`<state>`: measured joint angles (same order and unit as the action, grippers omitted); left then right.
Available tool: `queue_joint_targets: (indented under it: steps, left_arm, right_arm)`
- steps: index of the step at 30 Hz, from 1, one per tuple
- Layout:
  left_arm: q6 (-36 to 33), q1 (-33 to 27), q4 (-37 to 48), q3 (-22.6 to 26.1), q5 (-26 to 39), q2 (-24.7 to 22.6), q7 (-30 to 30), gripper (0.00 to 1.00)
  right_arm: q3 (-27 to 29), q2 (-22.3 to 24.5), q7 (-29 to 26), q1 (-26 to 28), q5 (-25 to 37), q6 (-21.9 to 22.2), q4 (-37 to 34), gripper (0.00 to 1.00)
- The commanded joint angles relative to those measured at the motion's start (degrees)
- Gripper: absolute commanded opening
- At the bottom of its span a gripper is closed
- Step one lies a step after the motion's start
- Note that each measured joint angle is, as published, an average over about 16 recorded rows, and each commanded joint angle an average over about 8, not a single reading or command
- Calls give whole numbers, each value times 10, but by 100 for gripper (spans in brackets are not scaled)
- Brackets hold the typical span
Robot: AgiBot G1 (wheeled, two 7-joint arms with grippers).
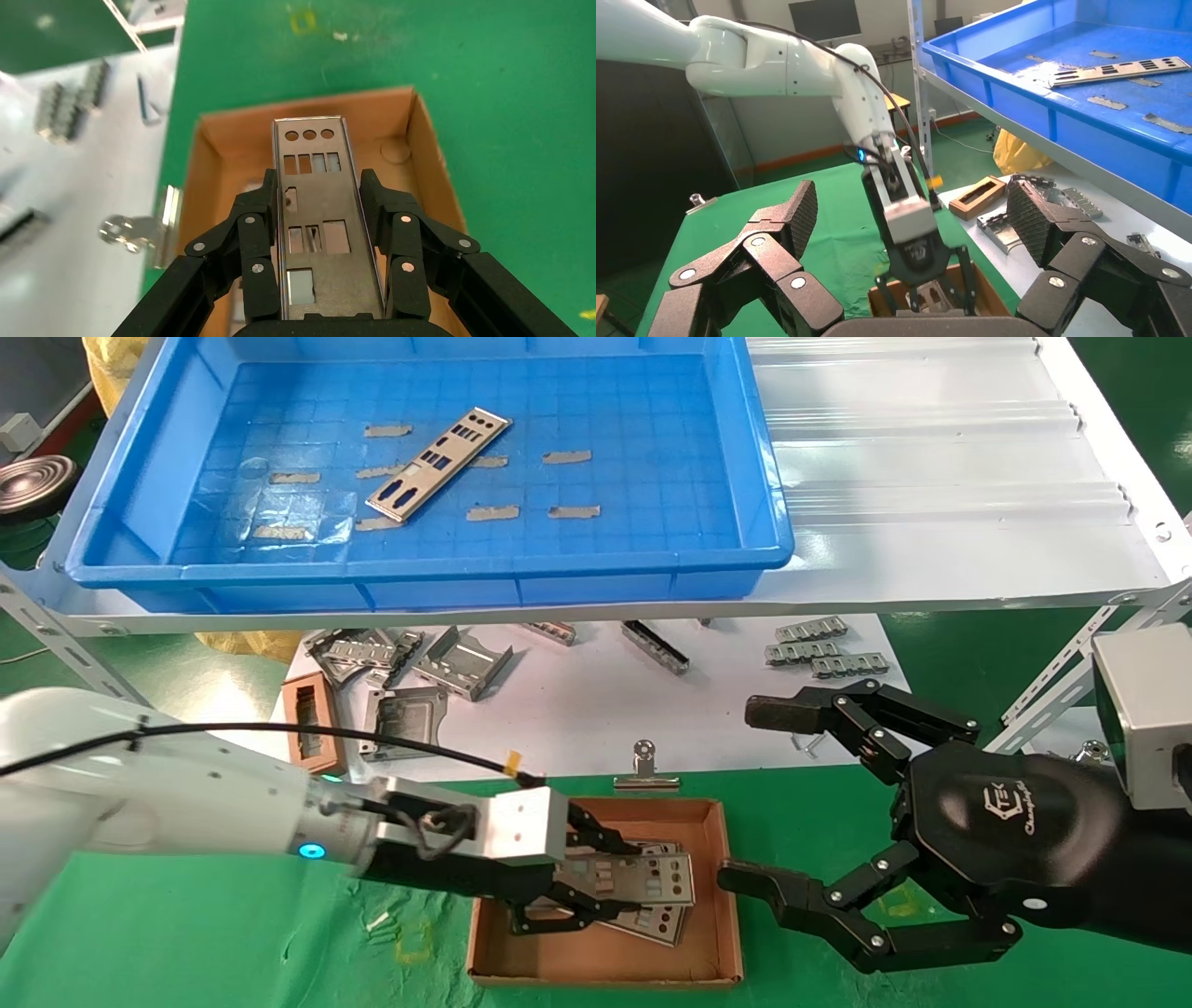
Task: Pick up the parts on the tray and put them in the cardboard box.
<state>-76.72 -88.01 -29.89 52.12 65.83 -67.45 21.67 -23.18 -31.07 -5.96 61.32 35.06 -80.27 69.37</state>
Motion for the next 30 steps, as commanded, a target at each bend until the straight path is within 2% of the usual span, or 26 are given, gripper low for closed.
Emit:
queue_joint_targets:
  steps: [1, 4, 5, 14, 20, 25, 30]
  left_arm:
    - [7, 3, 23, 5, 8, -16, 9, 56]
    - [17, 3, 49, 7, 13, -30, 27, 93]
    - [20, 3, 57, 7, 14, -34, 34, 100]
    - [34, -1, 112, 5, 17, -53, 85, 100]
    - [19, -5, 129, -1, 9, -51, 112, 100]
    - [-21, -7, 140, -10, -11, -38, 106, 100]
    - [-87, 3, 162, -29, -51, -18, 64, 100]
  right_arm:
    - [0, 0, 0, 0, 0, 0, 0, 100]
    - [0, 0, 0, 0, 0, 0, 0, 100]
    - [0, 0, 0, 0, 0, 0, 0, 100]
    - [0, 0, 0, 0, 0, 0, 0, 100]
    - [0, 0, 0, 0, 0, 0, 0, 100]
    - [0, 0, 0, 0, 0, 0, 0, 100]
    - [0, 0, 0, 0, 0, 0, 0, 100]
